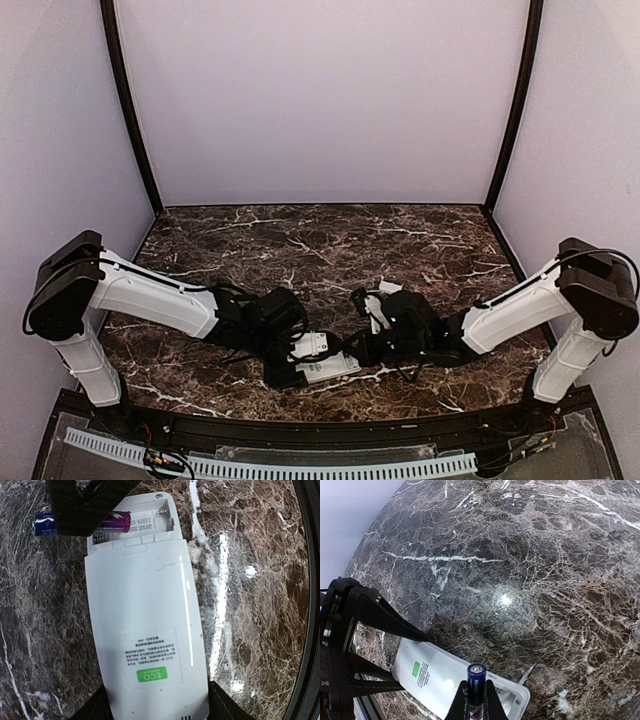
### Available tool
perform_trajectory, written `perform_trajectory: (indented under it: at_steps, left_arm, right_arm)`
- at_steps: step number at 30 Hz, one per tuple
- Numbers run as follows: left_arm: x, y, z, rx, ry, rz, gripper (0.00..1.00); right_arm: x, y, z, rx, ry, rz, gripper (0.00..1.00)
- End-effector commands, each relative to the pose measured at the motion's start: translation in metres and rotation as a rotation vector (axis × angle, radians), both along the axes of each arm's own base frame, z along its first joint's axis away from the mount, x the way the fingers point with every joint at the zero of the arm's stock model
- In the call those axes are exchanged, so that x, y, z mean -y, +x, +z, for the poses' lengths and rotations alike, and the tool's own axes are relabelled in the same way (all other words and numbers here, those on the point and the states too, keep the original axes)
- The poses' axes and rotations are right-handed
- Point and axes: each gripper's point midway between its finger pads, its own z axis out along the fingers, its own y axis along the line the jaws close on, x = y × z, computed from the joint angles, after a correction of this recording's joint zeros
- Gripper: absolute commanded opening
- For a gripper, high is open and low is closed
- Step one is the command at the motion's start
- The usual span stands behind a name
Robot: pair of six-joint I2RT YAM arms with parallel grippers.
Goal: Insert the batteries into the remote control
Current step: Adjust the remote control without batteries at the center of the board, then move the remote control without batteries to the center of the board.
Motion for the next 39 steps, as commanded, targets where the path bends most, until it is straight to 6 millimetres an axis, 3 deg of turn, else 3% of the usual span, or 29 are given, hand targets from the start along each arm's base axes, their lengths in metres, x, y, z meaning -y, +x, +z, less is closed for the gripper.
perform_trajectory:
  at_steps: [1, 4, 8, 12, 18, 21, 28, 39]
  left_arm:
    - [-0.006, -0.007, -0.010, 0.000, 0.040, -0.018, 0.54]
    - [-0.006, -0.004, -0.011, 0.009, 0.045, -0.005, 0.46]
    - [-0.005, -0.006, -0.013, -0.006, 0.048, -0.002, 0.42]
    - [-0.004, -0.005, -0.015, -0.004, 0.052, 0.012, 0.34]
    - [-0.004, 0.006, -0.015, 0.050, 0.059, 0.060, 0.14]
    - [-0.010, 0.027, -0.016, 0.138, 0.090, 0.144, 0.01]
    - [-0.015, 0.047, -0.017, 0.179, 0.105, 0.316, 0.00]
    - [-0.018, 0.027, -0.035, 0.028, 0.160, 0.351, 0.00]
  right_arm:
    - [0.002, 0.008, 0.001, 0.070, 0.003, -0.022, 0.00]
    - [0.000, 0.008, 0.007, 0.102, 0.014, -0.002, 0.00]
    - [-0.004, 0.004, 0.009, 0.084, 0.008, 0.024, 0.00]
    - [0.003, 0.000, 0.016, 0.064, 0.020, 0.003, 0.00]
    - [0.025, 0.004, 0.022, 0.115, -0.002, -0.061, 0.00]
    - [0.024, 0.007, 0.025, 0.166, -0.010, -0.043, 0.00]
    - [0.015, 0.014, 0.039, 0.284, -0.007, 0.041, 0.00]
    - [0.010, 0.043, 0.034, 0.305, -0.051, 0.158, 0.00]
